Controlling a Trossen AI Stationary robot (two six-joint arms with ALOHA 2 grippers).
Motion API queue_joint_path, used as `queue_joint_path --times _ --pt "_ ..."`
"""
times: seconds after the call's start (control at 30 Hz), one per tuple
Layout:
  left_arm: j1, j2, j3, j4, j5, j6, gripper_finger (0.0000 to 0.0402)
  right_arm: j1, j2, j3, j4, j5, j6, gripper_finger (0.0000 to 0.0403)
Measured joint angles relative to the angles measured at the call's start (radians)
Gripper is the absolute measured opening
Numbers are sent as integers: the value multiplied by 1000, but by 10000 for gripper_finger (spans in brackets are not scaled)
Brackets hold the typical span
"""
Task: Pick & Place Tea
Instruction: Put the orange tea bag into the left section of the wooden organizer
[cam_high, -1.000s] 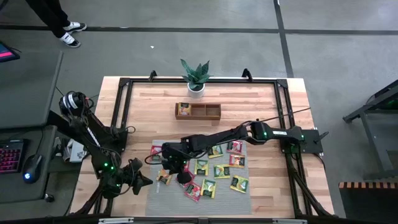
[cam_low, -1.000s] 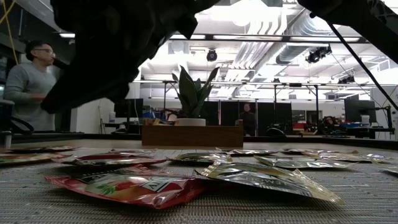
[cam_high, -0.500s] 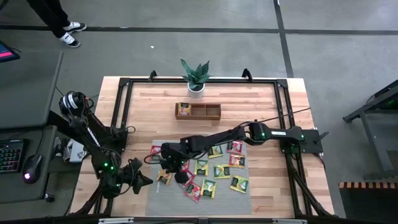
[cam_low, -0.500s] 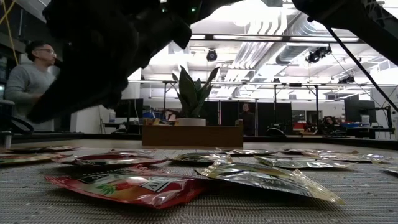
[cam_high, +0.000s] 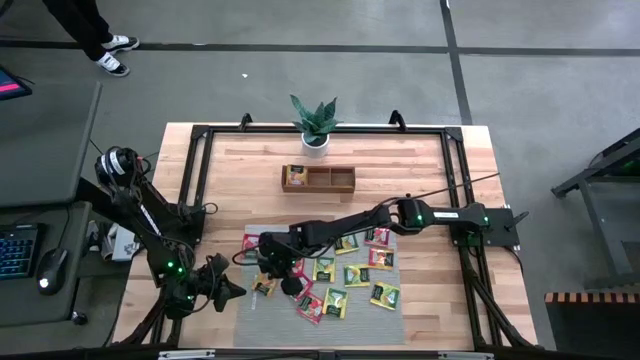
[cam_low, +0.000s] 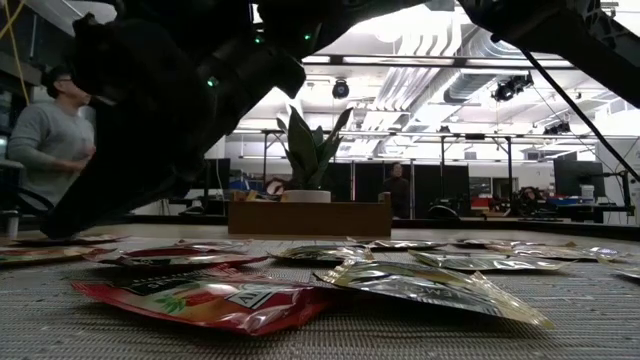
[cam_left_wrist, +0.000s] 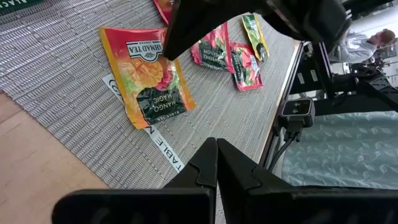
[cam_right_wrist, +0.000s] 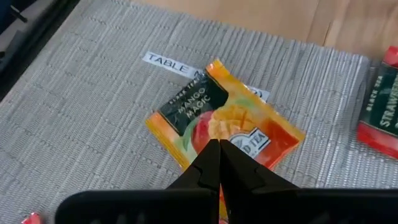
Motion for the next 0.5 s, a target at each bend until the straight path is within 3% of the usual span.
queue_joint_path --times 0.33,0.5 --pt "0 0 0 -1 0 0 0 -10 6 2 -79 76 6 0" --pt "0 0 0 -1 -3 0 0 -26 2 3 -133 115 120 0"
